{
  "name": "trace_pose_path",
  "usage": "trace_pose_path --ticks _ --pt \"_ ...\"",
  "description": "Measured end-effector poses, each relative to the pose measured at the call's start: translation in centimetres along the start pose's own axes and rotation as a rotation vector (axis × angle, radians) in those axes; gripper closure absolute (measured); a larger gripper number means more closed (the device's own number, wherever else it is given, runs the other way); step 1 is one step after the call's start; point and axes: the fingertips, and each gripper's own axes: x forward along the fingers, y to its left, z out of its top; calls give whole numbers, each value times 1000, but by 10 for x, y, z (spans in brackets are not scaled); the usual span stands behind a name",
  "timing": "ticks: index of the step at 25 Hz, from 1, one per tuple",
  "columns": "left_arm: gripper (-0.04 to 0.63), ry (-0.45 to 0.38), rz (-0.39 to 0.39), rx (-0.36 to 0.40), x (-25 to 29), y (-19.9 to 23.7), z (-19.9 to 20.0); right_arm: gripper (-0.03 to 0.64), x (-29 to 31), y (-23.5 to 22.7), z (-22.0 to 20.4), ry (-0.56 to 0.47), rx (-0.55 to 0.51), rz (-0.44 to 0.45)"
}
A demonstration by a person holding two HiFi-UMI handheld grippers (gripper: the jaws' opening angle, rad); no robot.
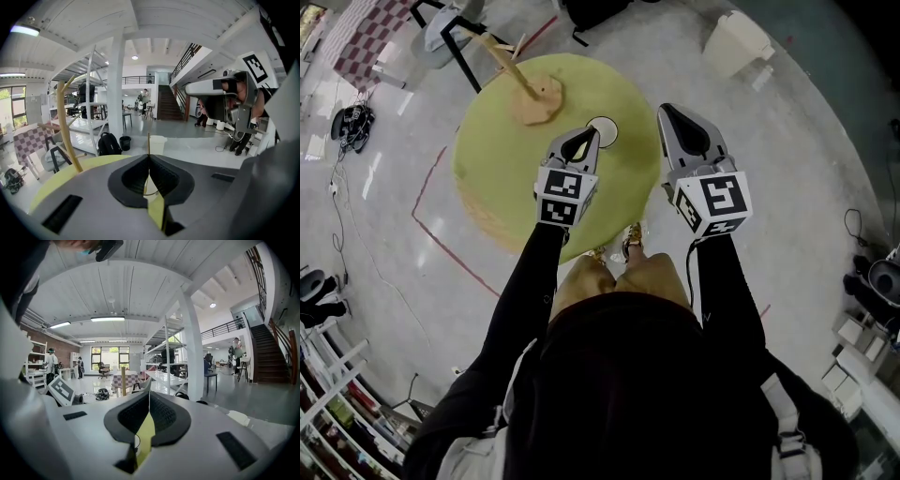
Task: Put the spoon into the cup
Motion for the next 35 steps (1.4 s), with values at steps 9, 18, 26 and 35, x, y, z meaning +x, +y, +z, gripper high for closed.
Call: trace_pose_path --ticks 9,18,26,35 --pt "577 67 -14 -8 13 -6 -30 589 -2 -6 -5 10 4 -2" --pt "577 97 -23 23 20 -13 -49 589 -3 -12 -5 13 -1 -17" --pt "574 135 -84 25 22 -24 -59 589 -2 -7 -4 13 0 -11" --pt "471 167 -90 6 23 -24 -72 589 1 -1 -7 15 0 1"
